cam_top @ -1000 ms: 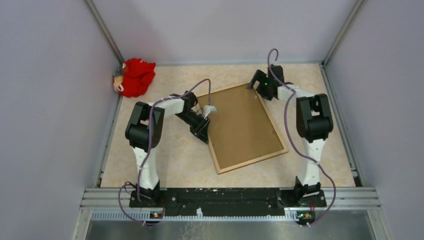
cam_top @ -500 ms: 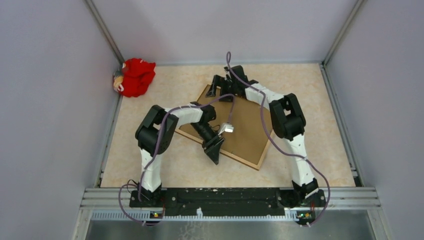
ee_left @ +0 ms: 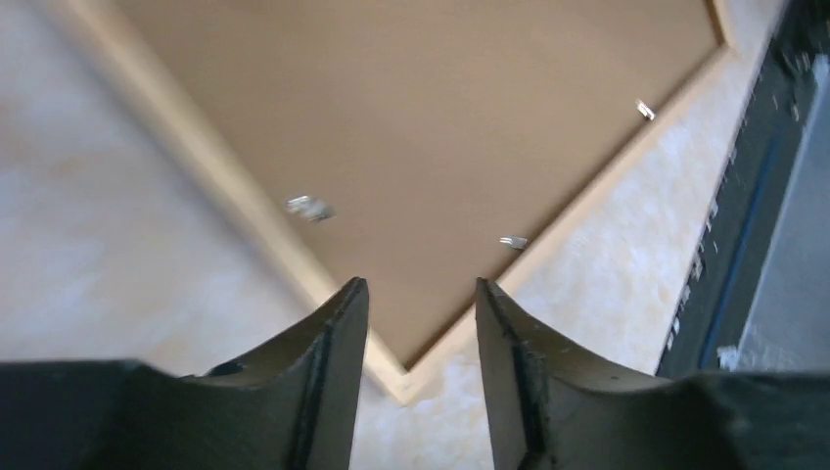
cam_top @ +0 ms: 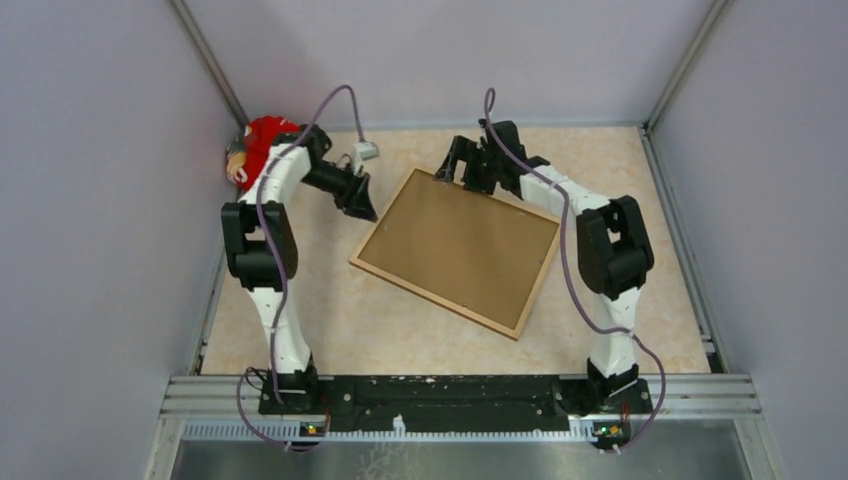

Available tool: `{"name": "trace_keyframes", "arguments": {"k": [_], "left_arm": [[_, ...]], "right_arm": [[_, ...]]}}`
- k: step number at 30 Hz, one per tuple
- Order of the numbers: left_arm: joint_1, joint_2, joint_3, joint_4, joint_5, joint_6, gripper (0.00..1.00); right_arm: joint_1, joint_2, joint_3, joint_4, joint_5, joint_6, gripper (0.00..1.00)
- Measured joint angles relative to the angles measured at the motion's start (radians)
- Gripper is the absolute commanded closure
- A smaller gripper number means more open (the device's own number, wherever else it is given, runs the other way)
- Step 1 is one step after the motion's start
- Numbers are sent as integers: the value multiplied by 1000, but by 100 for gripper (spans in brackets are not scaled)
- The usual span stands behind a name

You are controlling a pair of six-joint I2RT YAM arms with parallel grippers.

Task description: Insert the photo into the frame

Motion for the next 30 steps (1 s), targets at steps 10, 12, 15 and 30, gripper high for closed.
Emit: {"name": "trace_keyframes", "arguments": {"k": [10, 12, 15, 30], "left_arm": [[201, 301, 119, 137, 13, -193, 70], [188, 309, 98, 148, 15, -211, 70], [175, 309, 90, 156, 32, -224, 74], [169, 309, -5, 158, 151, -203, 82]], "right_arm": [[88, -110, -159, 159, -4, 59, 22], [116, -94, -161, 172, -11, 70, 22], [156, -57, -158, 200, -23, 84, 24], [261, 136, -80, 248, -67, 150, 28]]}}
